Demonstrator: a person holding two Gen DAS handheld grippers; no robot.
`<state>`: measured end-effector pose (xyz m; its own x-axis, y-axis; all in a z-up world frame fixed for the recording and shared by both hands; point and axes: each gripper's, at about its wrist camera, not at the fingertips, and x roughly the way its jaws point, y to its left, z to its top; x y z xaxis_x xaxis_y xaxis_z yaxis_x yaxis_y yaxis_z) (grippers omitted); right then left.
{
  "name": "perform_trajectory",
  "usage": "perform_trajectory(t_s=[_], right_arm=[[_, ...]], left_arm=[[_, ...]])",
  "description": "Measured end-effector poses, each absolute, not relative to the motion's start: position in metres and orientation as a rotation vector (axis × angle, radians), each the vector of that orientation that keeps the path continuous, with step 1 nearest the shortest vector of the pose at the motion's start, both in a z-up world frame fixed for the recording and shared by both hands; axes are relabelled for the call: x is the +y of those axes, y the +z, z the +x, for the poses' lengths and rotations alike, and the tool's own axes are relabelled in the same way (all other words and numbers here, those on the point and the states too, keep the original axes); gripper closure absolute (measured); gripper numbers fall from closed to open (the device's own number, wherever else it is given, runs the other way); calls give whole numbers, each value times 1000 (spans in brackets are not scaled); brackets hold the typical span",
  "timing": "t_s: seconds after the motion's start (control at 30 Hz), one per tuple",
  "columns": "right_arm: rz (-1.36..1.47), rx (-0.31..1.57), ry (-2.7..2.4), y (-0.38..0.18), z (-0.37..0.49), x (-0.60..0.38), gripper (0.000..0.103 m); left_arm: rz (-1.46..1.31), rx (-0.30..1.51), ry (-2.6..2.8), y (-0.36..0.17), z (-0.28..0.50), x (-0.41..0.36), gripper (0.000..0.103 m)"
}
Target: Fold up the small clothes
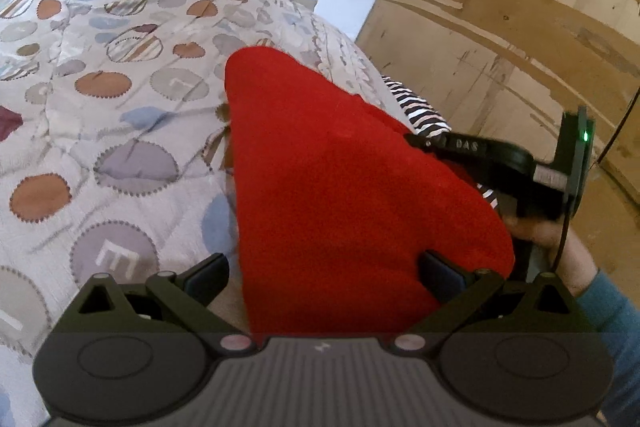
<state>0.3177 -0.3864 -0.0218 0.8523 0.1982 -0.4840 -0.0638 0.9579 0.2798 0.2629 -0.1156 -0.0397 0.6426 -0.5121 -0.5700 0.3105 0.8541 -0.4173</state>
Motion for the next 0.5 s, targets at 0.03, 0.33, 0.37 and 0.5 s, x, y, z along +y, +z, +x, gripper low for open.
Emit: perform_trajectory(t_s=[0.03,0.33,0.37,0.5], right_arm=[[272,533,138,-22,317,-389,71],[479,531,174,-16,307,-411,3],[503,537,199,-15,305,-412,1],[494,612,272,-16,308,-401,1]], left_arm=[[-304,744,-481,-39,265,-113,0],[-284,756,-475,-40,267,-117,0],[-286,758,-475,-40,267,-117,0],[-289,761,-472,-40,266,-117,0]])
